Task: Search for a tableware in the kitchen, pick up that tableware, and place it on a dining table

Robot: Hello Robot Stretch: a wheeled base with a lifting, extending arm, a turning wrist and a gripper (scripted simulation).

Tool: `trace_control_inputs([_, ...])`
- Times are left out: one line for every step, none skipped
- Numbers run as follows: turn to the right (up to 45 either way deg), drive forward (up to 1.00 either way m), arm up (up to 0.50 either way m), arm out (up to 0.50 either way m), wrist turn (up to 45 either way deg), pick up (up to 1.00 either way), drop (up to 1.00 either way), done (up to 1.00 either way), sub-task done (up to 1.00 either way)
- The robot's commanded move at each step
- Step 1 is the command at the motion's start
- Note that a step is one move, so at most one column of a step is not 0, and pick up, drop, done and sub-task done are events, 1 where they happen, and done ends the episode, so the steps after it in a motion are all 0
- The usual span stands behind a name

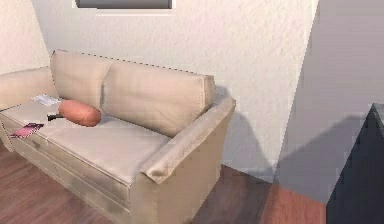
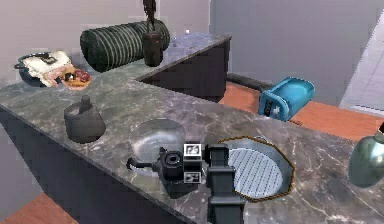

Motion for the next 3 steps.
trace_control_inputs([0.0, 0.0, 0.0, 0.0, 0.0, 1.0, 0.0, 0.0, 0.0])
trace_control_inputs([0.0, 0.0, 0.1, 0.0, 0.0, 0.0, 0.0, 0.0, 0.0])
trace_control_inputs([0.0, 0.0, 0.02, 0.0, 0.0, 0.0, 0.0, 0.0, 0.0])
